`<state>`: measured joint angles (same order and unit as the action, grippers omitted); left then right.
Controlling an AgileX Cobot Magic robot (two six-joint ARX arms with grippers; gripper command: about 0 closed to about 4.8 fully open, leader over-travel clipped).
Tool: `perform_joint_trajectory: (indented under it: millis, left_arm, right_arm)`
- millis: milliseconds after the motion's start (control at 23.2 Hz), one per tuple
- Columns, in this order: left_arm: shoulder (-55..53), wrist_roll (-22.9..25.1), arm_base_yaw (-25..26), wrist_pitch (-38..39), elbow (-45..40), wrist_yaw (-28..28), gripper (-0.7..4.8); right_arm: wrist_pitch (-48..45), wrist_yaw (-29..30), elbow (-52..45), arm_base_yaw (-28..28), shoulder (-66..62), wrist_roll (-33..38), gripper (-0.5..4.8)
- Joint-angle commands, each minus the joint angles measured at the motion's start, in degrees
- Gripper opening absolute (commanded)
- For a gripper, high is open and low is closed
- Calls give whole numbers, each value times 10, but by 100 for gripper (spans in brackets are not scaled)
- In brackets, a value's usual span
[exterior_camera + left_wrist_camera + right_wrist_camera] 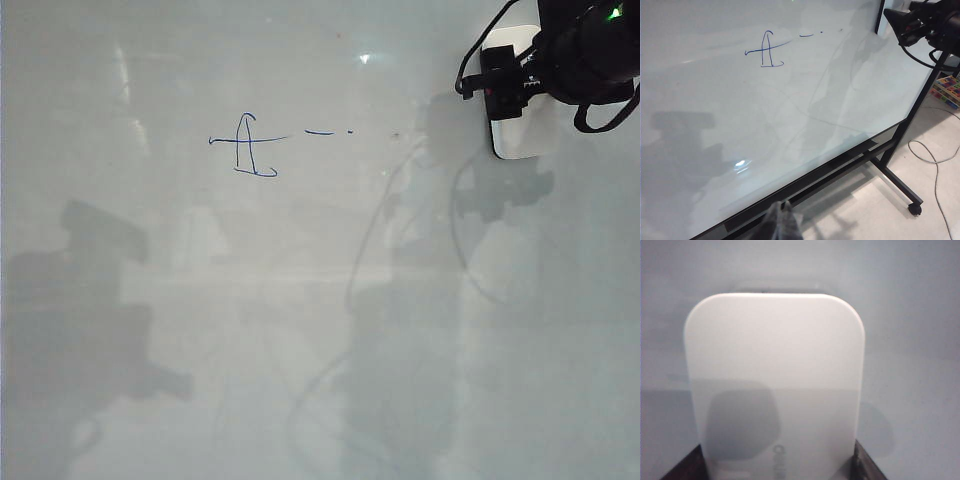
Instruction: Grab the whiteboard eraser that is attached to the surface of the whiteboard and use it to clean the writing on the whiteboard.
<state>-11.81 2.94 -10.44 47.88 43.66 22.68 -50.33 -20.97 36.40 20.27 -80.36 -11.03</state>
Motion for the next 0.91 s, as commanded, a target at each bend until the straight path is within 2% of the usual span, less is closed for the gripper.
perform_joint_trajectory:
  millis: [43,173,345,561,691,820,906]
  left_arm:
    - [0,-2,0,-1,1,0,-5]
    - [0,-2,0,-1,1,0,-5]
    - [0,-2,0,1,1,0,-5]
    - [0,-1,0,1,1,0,-5]
    - [0,0,0,1,1,-7,-5]
    - [0,1,0,11,1,-10,-5]
    - [0,1,0,18,1,-11,-5]
  right_arm:
    - [-9,4,3,0,-3,-2,290]
    - [-9,5,3,0,-3,-2,220]
    - [14,5,3,11,-2,-21,220]
    - [47,-21,2,56,13,-117,220]
    - [47,-45,3,87,24,-190,220]
    - [45,-68,4,160,42,-349,220]
    - [41,-62,11,198,39,-404,220]
